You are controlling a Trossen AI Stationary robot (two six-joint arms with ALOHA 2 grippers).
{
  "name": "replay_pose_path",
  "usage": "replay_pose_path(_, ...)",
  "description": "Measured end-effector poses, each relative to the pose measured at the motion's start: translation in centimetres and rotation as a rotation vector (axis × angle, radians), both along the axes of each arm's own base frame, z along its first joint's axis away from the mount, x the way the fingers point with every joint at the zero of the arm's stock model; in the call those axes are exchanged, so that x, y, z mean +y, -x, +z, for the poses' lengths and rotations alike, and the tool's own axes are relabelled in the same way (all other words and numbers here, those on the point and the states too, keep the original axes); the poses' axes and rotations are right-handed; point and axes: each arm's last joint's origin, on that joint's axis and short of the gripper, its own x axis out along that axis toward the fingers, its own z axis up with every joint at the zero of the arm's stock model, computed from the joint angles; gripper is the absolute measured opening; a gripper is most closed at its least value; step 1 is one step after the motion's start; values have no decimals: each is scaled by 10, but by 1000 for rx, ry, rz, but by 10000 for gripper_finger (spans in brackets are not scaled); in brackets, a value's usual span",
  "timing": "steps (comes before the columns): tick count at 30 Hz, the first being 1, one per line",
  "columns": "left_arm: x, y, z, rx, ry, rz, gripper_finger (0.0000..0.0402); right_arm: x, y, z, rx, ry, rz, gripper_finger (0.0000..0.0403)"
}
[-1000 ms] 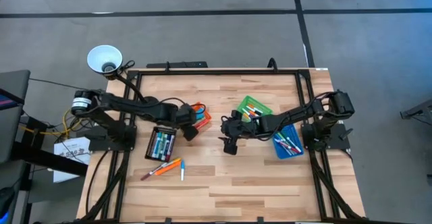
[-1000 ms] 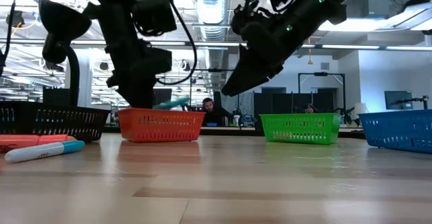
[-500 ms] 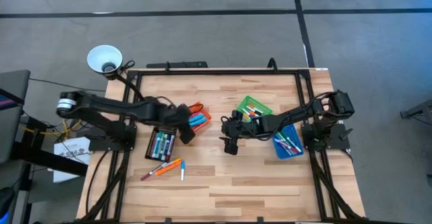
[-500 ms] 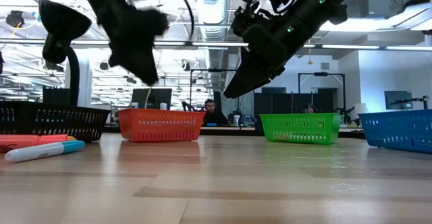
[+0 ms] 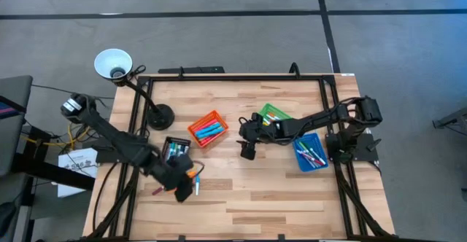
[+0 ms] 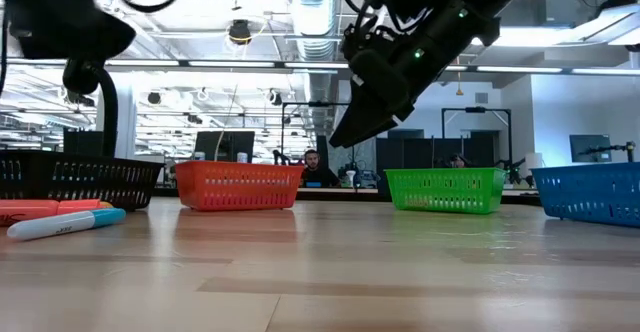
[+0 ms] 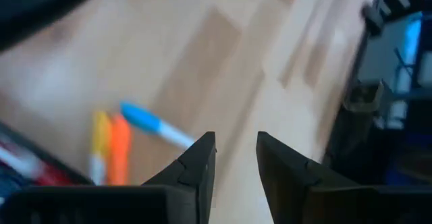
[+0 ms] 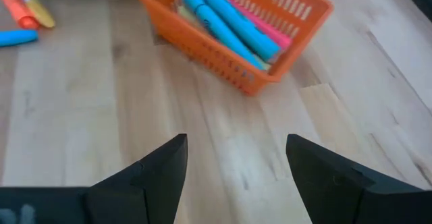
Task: Pick & Place Markers
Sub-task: Put the orange highlighter pen into the orange bin
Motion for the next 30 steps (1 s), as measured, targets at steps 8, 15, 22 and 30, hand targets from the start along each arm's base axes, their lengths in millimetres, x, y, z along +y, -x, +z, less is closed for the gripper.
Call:
replay_pose_path(8,-33,12,-26,182,68,-61,104,-7,0,0,1,0,-19,244)
replay_pose_path(15,-30,16,-53,359,-88,-64,104,-5,0,0,1,-1,-14,244)
replay_pose_path(22,-23,8,-65,398,-154,-85,104,-2,0,0,1,-1,-5,244)
replay_pose_path(30,1,9,-81,467,-219,-78,104,5,1,-1,6,-1,15,244)
